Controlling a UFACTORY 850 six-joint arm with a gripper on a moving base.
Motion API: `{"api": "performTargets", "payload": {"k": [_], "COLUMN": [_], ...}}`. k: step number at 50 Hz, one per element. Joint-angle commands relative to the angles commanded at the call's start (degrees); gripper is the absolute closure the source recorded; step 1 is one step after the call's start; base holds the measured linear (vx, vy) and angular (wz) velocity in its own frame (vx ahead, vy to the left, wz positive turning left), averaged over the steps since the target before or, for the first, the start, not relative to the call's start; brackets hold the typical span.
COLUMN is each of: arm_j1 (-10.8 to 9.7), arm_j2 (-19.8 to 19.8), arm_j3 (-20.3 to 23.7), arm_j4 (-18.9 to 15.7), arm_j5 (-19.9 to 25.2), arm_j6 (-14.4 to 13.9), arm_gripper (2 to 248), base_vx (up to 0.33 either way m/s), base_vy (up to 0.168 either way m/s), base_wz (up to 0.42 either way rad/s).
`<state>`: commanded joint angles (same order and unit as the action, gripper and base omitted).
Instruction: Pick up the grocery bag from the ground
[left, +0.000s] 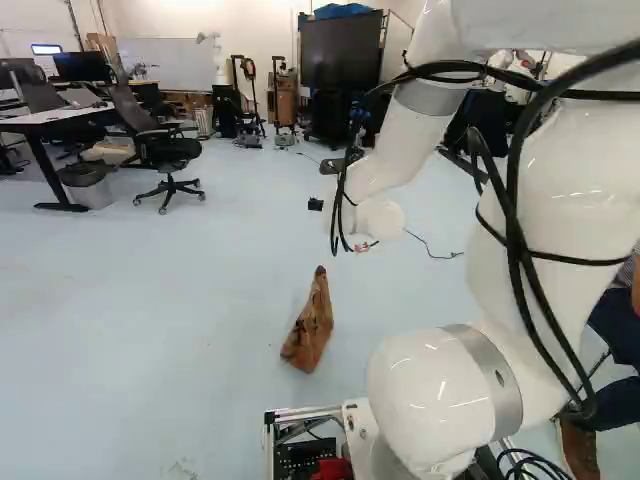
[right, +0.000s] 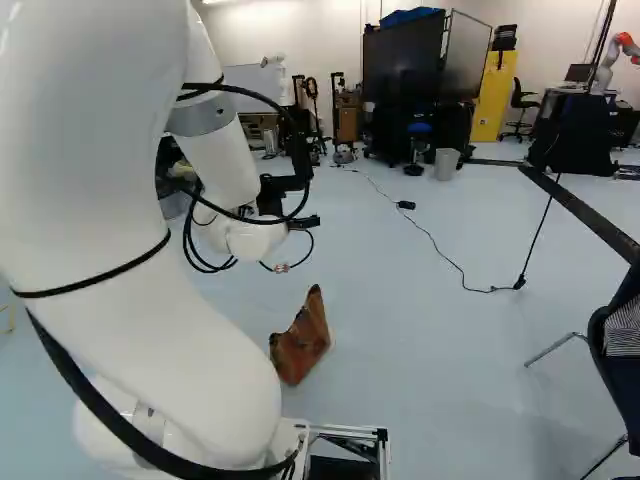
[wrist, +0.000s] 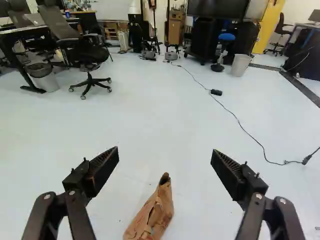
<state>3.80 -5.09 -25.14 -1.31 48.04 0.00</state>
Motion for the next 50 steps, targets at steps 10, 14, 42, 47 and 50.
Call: {"api": "performTargets", "payload": {"k": [10, 14, 42, 47, 50], "arm_j1": [0.86, 1.19, 3.32, 3.66, 3.86], "arm_j2": [-2.90, -4.14, -15.87, -17.95, -19.19], "arm_j3": [-3.17, -4.46, -14.40, -16.24, -17.36], "arm_j4": [-1.15, -1.62, -2.48, -2.48, -2.48], "arm_j5": [-1.65, -2.32, -3.40, -3.40, -3.40], "arm_j6": [0.00, 0.00, 0.00, 0.00, 0.00], "arm_gripper": [3, 3, 3, 3, 3], "base_vx": [0.000, 0.000, 0.000, 0.000, 0.000], "base_vy": [0.000, 0.000, 0.000, 0.000, 0.000], "base_wz": [0.000, 0.000, 0.000, 0.000, 0.000]}}
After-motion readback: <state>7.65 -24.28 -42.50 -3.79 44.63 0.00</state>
